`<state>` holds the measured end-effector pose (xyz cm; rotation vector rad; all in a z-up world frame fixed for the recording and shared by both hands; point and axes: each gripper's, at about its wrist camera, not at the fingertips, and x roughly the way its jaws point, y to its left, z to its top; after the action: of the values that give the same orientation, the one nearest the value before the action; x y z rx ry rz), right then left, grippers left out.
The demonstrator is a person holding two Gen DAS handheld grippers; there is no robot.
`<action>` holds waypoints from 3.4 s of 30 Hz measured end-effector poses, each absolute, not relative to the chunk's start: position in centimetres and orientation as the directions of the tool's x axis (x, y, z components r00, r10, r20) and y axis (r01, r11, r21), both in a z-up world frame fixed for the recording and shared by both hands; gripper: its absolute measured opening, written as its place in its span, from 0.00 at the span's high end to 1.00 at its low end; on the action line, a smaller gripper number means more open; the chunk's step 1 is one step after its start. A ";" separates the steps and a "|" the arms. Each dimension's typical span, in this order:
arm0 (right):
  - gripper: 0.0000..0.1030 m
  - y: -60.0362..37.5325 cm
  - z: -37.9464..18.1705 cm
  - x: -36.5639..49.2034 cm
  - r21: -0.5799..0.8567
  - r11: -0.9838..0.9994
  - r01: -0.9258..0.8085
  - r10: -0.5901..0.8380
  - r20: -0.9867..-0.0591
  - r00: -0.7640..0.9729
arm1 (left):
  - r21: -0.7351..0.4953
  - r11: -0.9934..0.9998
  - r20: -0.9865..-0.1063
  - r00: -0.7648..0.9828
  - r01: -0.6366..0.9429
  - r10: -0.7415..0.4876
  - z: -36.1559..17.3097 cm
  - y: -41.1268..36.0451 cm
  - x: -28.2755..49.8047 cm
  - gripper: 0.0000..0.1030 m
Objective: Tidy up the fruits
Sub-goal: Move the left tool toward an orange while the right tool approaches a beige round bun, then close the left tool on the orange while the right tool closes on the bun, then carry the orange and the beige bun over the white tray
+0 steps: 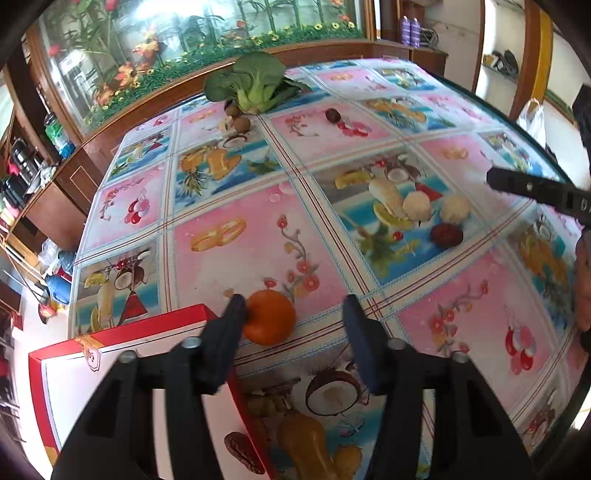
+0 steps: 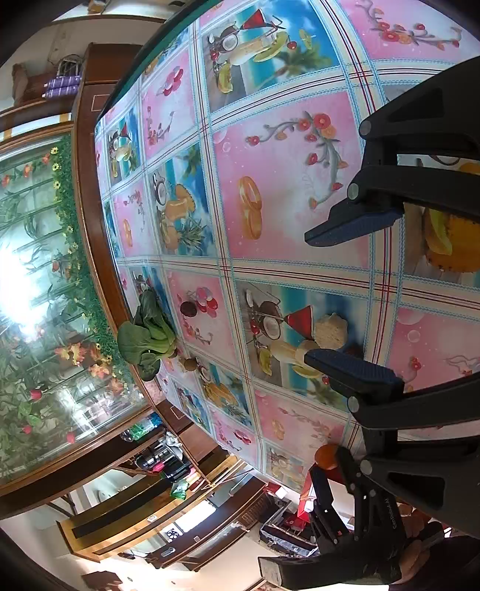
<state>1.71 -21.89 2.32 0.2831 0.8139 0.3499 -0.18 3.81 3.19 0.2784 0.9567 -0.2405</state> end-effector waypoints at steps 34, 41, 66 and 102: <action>0.44 -21.6 1.9 2.0 0.366 0.912 -0.184 0.395 -0.670 0.629 | 0.215 0.913 -0.798 0.602 0.346 -0.040 2.7 2.7 -2.1 0.65; 0.44 -18.7 0.7 2.5 0.268 0.933 -0.239 0.359 -0.718 0.596 | 0.175 0.943 -0.837 0.547 0.283 -0.009 1.2 4.1 -0.8 0.63; 0.75 -18.8 2.7 1.6 0.232 0.931 -0.282 0.364 -0.637 0.680 | 0.029 0.979 -0.838 0.539 0.200 -0.085 3.0 2.5 -3.9 0.66; 0.75 -17.3 3.4 -0.6 0.347 0.899 -0.267 0.429 -0.576 0.696 | 0.149 0.985 -0.560 0.813 -0.090 0.159 11.1 7.5 -13.4 0.66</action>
<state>-0.62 -17.27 3.40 0.2449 0.7009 0.3928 -13.44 7.52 11.13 0.1176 0.6070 0.1335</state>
